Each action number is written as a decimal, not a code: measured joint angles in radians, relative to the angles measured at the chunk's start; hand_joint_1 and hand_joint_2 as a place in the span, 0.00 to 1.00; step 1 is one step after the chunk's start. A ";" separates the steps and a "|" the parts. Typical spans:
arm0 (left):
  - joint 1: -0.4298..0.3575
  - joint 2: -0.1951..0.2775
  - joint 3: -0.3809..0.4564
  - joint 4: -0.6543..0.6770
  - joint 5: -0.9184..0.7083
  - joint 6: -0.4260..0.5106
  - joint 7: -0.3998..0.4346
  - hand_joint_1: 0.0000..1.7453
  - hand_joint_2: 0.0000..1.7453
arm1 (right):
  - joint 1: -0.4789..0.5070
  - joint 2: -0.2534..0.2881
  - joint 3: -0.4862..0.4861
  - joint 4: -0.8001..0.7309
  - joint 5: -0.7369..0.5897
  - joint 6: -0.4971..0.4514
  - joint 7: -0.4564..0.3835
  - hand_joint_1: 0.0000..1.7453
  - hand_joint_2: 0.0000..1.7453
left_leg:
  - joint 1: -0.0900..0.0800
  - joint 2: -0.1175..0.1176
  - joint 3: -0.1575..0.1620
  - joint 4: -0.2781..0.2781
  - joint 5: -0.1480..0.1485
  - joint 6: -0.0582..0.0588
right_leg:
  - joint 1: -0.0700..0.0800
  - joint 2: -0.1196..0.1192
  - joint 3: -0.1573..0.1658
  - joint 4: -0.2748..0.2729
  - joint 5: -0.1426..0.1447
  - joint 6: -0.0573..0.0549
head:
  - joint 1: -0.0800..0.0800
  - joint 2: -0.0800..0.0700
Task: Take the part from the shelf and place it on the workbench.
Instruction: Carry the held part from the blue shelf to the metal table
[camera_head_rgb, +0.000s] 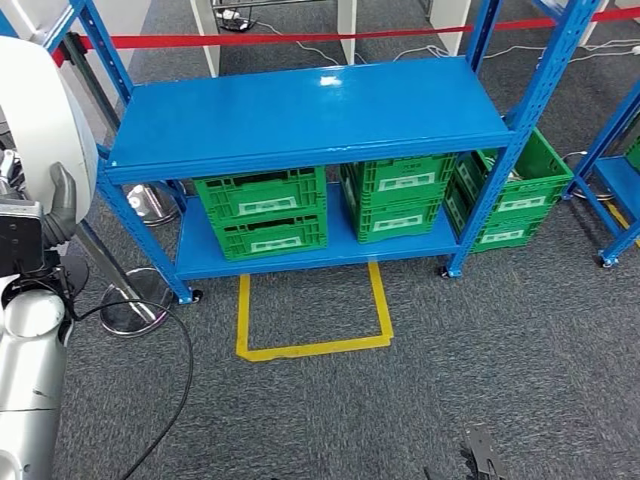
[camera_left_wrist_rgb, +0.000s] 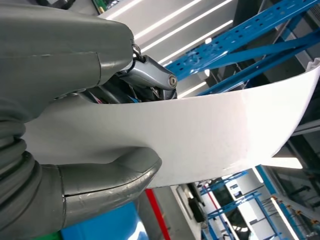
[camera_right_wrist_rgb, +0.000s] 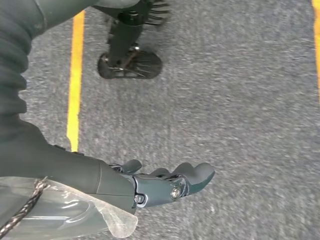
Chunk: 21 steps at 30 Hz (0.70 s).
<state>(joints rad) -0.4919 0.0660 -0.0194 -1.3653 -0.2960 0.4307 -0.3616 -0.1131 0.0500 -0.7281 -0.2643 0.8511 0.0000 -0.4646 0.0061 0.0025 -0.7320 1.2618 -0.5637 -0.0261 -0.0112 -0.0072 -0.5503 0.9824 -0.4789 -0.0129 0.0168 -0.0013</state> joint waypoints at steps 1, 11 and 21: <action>0.001 0.000 0.000 0.000 0.000 0.000 0.000 1.00 1.00 | 0.000 0.000 0.000 0.000 0.000 0.000 0.000 0.00 1.00 | 0.000 0.000 0.007 0.033 -0.002 0.000 | 0.001 0.000 -0.018 0.003 0.011 0.000 | 0.000 0.000; -0.009 -0.001 0.001 -0.005 0.000 0.001 -0.001 1.00 1.00 | 0.002 0.002 -0.002 0.000 0.000 0.000 0.000 0.00 1.00 | -0.010 0.004 0.232 -0.297 0.076 0.056 | 0.003 0.003 -0.102 0.029 0.056 0.039 | 0.000 0.000; -0.003 -0.002 0.001 -0.006 0.000 0.000 -0.001 1.00 1.00 | -0.001 0.002 -0.003 0.001 0.000 0.000 0.000 0.00 1.00 | -0.010 0.006 0.101 -0.275 0.171 0.047 | -0.002 0.007 0.021 0.067 -0.038 0.052 | 0.005 0.000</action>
<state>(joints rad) -0.4953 0.0635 -0.0184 -1.3715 -0.2961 0.4309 -0.3624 -0.1144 0.0523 -0.7311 -0.2632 0.8512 0.0003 -0.4650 -0.0042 0.0088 -0.6306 0.9873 -0.3930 0.0209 -0.0131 -0.0005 -0.5294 1.0498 -0.5165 0.0386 0.0213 -0.0014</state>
